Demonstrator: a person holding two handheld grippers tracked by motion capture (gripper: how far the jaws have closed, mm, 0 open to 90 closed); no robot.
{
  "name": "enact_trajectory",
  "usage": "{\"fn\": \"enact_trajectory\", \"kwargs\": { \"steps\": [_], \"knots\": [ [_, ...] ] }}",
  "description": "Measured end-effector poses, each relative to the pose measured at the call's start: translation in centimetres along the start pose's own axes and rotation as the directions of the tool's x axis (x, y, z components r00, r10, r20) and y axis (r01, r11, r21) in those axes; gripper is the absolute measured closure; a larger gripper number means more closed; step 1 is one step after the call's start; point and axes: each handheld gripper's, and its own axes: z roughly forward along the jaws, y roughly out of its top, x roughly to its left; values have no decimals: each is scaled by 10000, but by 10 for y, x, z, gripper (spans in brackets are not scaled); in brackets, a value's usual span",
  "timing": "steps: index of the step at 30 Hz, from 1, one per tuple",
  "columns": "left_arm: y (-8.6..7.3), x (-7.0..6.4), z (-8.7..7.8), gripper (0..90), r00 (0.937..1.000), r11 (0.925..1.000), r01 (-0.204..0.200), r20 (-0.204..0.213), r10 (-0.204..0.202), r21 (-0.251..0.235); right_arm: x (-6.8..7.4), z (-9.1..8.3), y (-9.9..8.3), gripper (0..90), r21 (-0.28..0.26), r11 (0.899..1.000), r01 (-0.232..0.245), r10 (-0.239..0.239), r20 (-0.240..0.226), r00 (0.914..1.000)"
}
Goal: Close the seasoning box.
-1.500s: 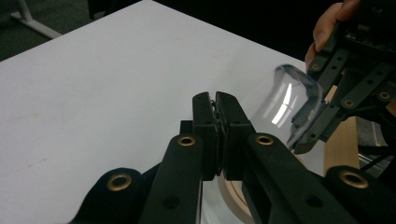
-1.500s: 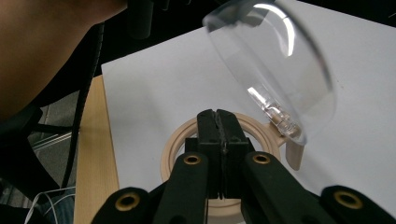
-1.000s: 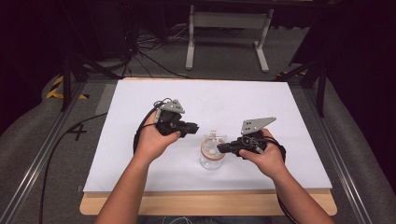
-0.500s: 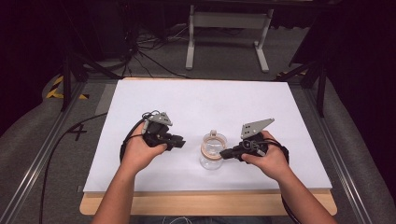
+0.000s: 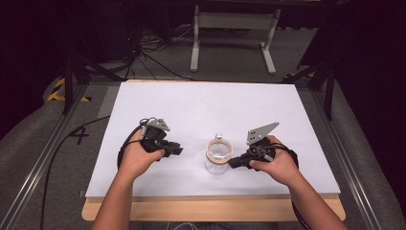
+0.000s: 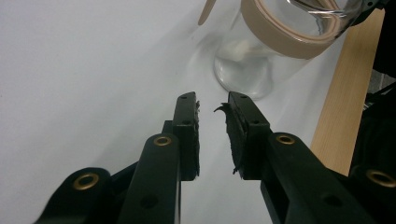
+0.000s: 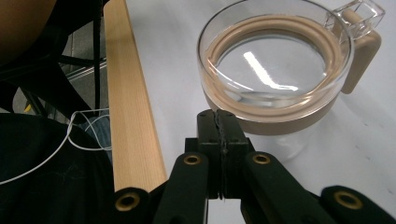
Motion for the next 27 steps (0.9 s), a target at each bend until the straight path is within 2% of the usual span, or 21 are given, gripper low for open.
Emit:
{"fn": "enact_trajectory", "kwargs": {
  "steps": [4, 8, 12, 16, 20, 23, 25, 26, 27],
  "knots": [
    [0, 0, -2, 736, 10000, 10000, -13, -32, 13, -99, 0, -2, 0, 900, -22, 10000, 1, -1, 16, 10000],
    [-2, 0, -5, 706, 9998, 9994, 80, -202, -88, -350, 1, -11, 2, 900, -441, 9990, 112, -102, 214, 9997],
    [-7, 3, -12, 660, 9984, 9974, 319, -449, -348, -646, -1, -31, 5, 876, -1475, 9889, 197, -98, 673, 9977],
    [-13, 6, -20, 627, 9954, 9947, 595, -703, -655, -834, -7, -48, 4, 823, -2089, 9778, 138, 83, 1045, 9945],
    [-18, 10, -25, 601, 9927, 9936, 659, -947, -746, -922, -17, -64, -1, 749, -2604, 9655, 0, 414, 1533, 9873],
    [-21, 14, -28, 588, 9906, 9912, 820, -1007, -924, -1038, -30, -79, -10, 669, -3035, 9526, -218, 857, 1987, 9763],
    [-22, 16, -29, 570, 9907, 9915, 771, -1042, -880, -1052, -37, -85, -16, 599, -3175, 9476, -349, 1093, 2196, 9694],
    [-23, 18, -29, 570, 9889, 9899, 861, -1113, -987, -1124, -37, -85, -16, 599, -3175, 9476, -349, 1093, 2196, 9694],
    [-24, 19, -29, 563, 9874, 9895, 955, -1153, -1080, -1088, -42, -89, -21, 575, -3245, 9451, -394, 1261, 2508, 9598]
  ]
}}
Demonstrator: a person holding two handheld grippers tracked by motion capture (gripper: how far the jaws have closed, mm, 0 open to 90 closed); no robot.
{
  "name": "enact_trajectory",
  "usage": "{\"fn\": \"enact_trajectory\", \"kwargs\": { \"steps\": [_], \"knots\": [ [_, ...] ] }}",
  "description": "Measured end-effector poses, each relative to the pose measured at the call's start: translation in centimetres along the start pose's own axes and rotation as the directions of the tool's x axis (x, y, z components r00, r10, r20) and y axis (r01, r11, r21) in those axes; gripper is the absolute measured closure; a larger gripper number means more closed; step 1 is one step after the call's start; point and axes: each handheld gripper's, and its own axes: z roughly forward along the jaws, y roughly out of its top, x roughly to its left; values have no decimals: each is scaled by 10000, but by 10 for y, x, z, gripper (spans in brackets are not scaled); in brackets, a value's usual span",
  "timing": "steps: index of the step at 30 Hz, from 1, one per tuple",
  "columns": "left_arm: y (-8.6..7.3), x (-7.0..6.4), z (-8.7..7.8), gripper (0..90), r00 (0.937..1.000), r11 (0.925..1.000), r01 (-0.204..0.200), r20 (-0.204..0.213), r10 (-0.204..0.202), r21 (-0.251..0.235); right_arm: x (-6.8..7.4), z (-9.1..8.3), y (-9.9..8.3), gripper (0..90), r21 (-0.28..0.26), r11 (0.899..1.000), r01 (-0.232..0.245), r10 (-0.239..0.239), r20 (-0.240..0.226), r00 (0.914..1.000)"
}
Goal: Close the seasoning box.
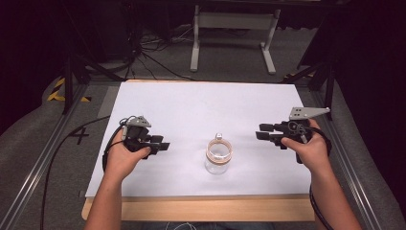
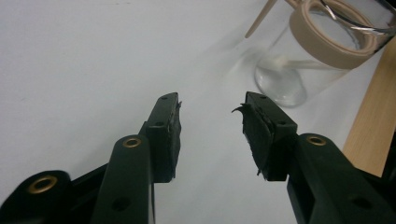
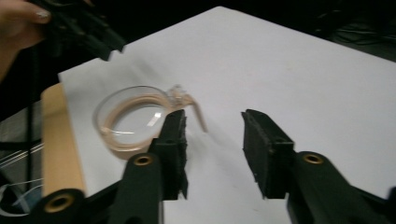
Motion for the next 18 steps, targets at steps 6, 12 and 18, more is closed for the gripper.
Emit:
{"fn": "enact_trajectory", "kwargs": {
  "steps": [6, 12, 18],
  "knots": [
    [-3, 8, 3, 542, 9993, 9995, 178, -321, -187, -268, -33, -10, -20, 487, -200, 9968, -776, 794, 1219, 9894],
    [-12, 22, 11, 522, 9948, 9981, 557, -838, -578, -275, -55, -7, -40, 466, 212, 9930, -1161, 1087, 2189, 9697],
    [-18, 31, 17, 503, 9906, 9968, 741, -1133, -769, -288, -73, -1, -58, 466, 229, 9861, -1644, 1540, 2425, 9578]
  ]
}}
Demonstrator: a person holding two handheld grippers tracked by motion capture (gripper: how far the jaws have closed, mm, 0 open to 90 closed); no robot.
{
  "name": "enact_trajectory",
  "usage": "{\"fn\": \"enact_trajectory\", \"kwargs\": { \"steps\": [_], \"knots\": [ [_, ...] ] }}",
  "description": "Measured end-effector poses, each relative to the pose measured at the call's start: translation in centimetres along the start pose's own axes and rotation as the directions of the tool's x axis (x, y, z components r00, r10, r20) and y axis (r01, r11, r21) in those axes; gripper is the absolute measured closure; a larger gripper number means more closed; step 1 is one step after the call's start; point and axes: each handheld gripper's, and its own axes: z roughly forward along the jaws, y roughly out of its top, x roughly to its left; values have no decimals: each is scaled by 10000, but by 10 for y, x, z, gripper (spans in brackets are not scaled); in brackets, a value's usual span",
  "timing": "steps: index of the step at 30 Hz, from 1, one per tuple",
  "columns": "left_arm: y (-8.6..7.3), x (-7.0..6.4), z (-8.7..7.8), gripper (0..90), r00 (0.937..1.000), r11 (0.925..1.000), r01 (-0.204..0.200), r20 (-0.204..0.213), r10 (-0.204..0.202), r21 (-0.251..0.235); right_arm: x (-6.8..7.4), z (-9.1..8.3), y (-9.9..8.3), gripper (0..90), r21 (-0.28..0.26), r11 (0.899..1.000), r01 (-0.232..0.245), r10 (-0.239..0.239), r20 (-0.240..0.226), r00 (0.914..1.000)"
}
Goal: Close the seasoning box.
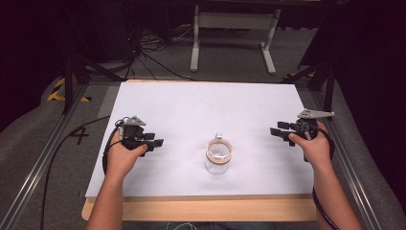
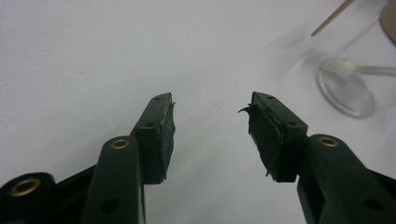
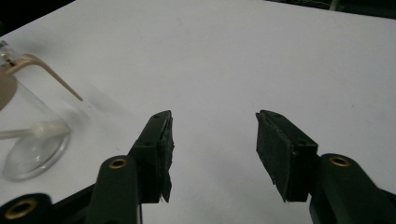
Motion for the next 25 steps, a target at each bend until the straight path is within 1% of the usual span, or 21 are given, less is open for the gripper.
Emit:
{"fn": "enact_trajectory", "kwargs": {
  "steps": [1, 2, 3, 4, 5, 6, 7, 9, 10, 12, 13, 16, 17, 19, 21, 23, 25],
  "knots": [
    [-1, 1, 2, 499, 9998, 10000, -61, -195, 62, 78, -2, 2, -2, 466, 27, 10000, 14, -14, 46, 10000],
    [-2, 2, 4, 494, 9996, 9998, -84, -260, 88, 181, -5, 4, -5, 466, 65, 10000, -43, 43, 89, 10000],
    [-2, 2, 4, 491, 9996, 9998, -84, -260, 88, 181, -5, 4, -5, 466, 65, 10000, -43, 43, 89, 10000],
    [-4, 4, 9, 491, 9992, 9996, -128, -384, 137, 234, -7, 6, -7, 466, 80, 10000, -56, 55, 117, 9999],
    [-6, 5, 12, 486, 9993, 9996, -73, -372, 83, 270, -10, 11, -12, 466, 202, 9998, -68, 66, 121, 9999],
    [-7, 6, 13, 486, 9993, 9994, -120, -349, 132, 330, -12, 14, -15, 466, 280, 9996, -98, 94, 143, 9999],
    [-8, 6, 15, 486, 9992, 9993, -75, -382, 88, 365, -13, 16, -16, 466, 323, 9995, -22, 17, 160, 9999],
    [-8, 7, 18, 486, 9990, 9984, -187, -404, 209, 532, -14, 21, -21, 466, 466, 9989, -57, 50, 139, 9999],
    [-9, 7, 20, 486, 9989, 9986, -183, -423, 204, 498, -14, 23, -22, 466, 487, 9988, -55, 49, 122, 9999],
    [-10, 8, 21, 486, 9994, 9983, -162, -283, 178, 566, -15, 28, -25, 464, 624, 9980, 43, -50, 117, 9999],
    [-11, 8, 23, 486, 9995, 9984, -120, -274, 135, 555, -14, 29, -26, 463, 657, 9978, 41, -48, 106, 9999],
    [-13, 9, 27, 485, 9994, 9969, -146, -311, 171, 771, -14, 34, -30, 461, 895, 9958, 200, -215, 166, 9996],
    [-14, 9, 29, 485, 9997, 9972, -64, -238, 81, 739, -13, 36, -32, 460, 955, 9951, 264, -282, 182, 9994],
    [-14, 9, 30, 483, 9997, 9964, -115, -200, 132, 843, -12, 38, -33, 459, 1074, 9938, 301, -324, 202, 9993],
    [-14, 9, 30, 480, 9997, 9964, -133, -200, 150, 835, -11, 41, -34, 457, 1163, 9924, 398, -424, 198, 9989],
    [-13, 9, 30, 476, 9998, 9960, -126, -151, 140, 890, -9, 41, -33, 453, 1159, 9922, 451, -474, 172, 9987],
    [-13, 8, 31, 466, 9999, 9967, -80, -127, 91, 802, -7, 40, -31, 452, 1033, 9932, 531, -542, 81, 9985]
  ]
}}
